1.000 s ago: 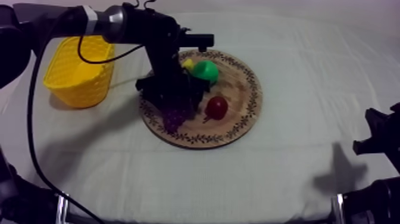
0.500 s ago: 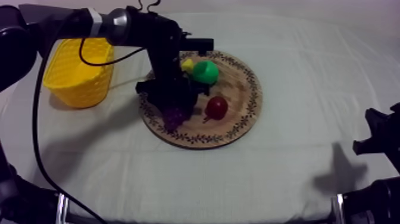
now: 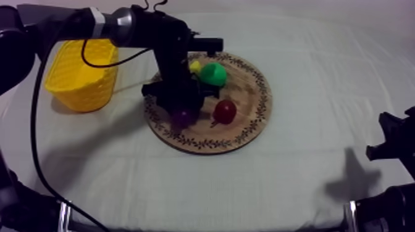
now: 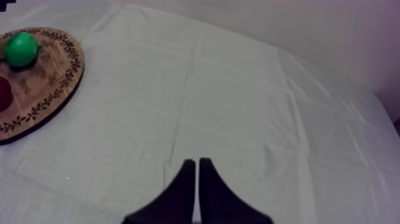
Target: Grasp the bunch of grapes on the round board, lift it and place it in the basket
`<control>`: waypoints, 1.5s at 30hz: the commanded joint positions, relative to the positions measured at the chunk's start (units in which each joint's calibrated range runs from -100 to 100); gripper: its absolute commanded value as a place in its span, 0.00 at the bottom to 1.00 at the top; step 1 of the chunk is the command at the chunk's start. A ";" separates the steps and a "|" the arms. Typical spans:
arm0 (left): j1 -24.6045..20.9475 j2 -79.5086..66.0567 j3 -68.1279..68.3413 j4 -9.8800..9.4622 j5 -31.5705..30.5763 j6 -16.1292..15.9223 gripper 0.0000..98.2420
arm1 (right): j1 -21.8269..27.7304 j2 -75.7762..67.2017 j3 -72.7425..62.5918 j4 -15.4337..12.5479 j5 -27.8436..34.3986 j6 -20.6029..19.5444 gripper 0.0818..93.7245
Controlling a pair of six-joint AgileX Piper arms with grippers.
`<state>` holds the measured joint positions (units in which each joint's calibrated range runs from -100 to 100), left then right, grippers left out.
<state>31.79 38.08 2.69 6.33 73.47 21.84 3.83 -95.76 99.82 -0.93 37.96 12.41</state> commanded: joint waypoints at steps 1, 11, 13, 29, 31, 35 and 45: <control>0.36 -1.07 0.08 -0.35 -0.06 0.20 0.45 | 0.00 0.00 -0.04 -0.02 0.02 0.02 0.00; 2.07 -12.05 3.15 -1.40 0.03 1.56 0.46 | 0.00 0.00 -0.04 -0.02 0.02 0.02 0.00; 2.32 -15.40 4.36 -1.70 0.44 2.08 0.46 | 0.00 0.00 -0.04 -0.02 0.02 0.02 0.00; -7.10 -44.07 24.11 -4.26 4.40 3.00 0.47 | 0.00 0.00 -0.04 -0.02 0.02 0.02 0.00; -10.02 -47.13 27.63 -4.31 4.07 1.87 0.47 | 0.00 0.00 -0.04 -0.02 0.02 0.02 0.00; -16.16 -51.91 33.87 -4.98 3.41 -0.75 0.47 | 0.00 0.00 -0.04 -0.02 0.02 0.02 0.00; -26.79 -54.88 33.99 -7.65 2.59 -7.67 0.47 | 0.00 0.00 -0.04 -0.02 0.02 0.02 0.00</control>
<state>7.31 -17.09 37.75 -1.15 76.06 15.53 3.83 -95.76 99.82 -0.93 37.96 12.41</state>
